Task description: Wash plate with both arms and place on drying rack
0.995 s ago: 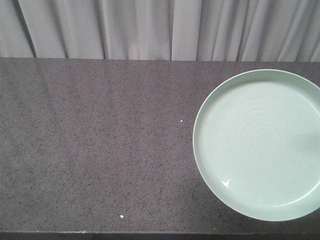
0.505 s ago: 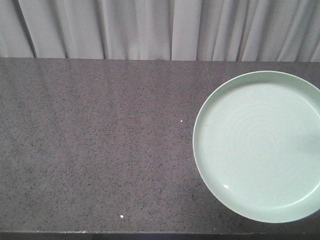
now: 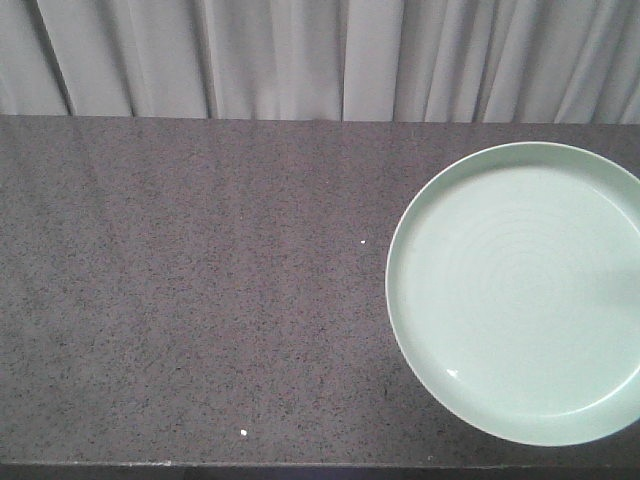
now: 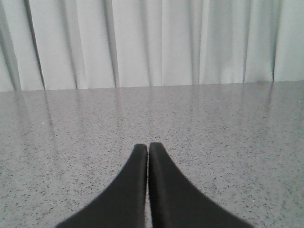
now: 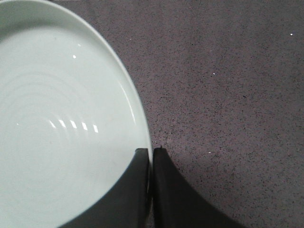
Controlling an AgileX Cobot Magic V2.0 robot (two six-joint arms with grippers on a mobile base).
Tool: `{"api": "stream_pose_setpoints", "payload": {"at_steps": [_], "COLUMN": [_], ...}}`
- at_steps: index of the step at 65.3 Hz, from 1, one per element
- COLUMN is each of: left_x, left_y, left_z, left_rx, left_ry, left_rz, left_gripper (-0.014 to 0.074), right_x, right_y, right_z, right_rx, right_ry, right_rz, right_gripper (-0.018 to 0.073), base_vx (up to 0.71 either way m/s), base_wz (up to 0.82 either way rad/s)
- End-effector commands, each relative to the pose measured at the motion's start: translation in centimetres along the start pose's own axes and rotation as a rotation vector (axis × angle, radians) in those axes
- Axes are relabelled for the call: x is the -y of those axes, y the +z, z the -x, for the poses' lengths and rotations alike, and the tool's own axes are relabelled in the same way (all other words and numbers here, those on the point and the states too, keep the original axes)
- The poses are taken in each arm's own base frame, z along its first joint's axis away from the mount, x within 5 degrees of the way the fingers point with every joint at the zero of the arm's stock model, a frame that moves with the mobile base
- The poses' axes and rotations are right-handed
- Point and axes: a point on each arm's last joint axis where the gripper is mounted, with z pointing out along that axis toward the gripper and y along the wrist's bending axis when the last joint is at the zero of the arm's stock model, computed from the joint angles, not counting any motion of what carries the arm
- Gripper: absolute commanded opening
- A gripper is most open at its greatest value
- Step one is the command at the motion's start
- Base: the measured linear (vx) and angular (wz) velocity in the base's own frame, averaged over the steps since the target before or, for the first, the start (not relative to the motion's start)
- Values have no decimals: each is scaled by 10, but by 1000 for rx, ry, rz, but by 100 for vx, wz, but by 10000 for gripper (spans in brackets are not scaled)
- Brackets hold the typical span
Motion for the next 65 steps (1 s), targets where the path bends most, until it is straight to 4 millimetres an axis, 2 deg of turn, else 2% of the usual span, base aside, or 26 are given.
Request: {"api": "stream_pose_setpoints", "payload": {"at_steps": [1,35,65], "left_x": [0,0,0], "left_y": [0,0,0], "left_z": [0,0,0], "left_rx": [68,68,68], "left_ry": [-10,-10,-10], "left_rz": [-3,-3,-3], "left_gripper": [-6,-6,-6], "right_x": [0,0,-1], "right_y": [-5,-5,-5], "right_z": [11,11,11], "right_rx": [85,84,83], "right_ry": [8,8,8], "right_rz": [-8,-8,-8], "right_gripper": [-3,-3,-3], "base_vx": [0,-1,-4], "base_wz": [0,5,27]}}
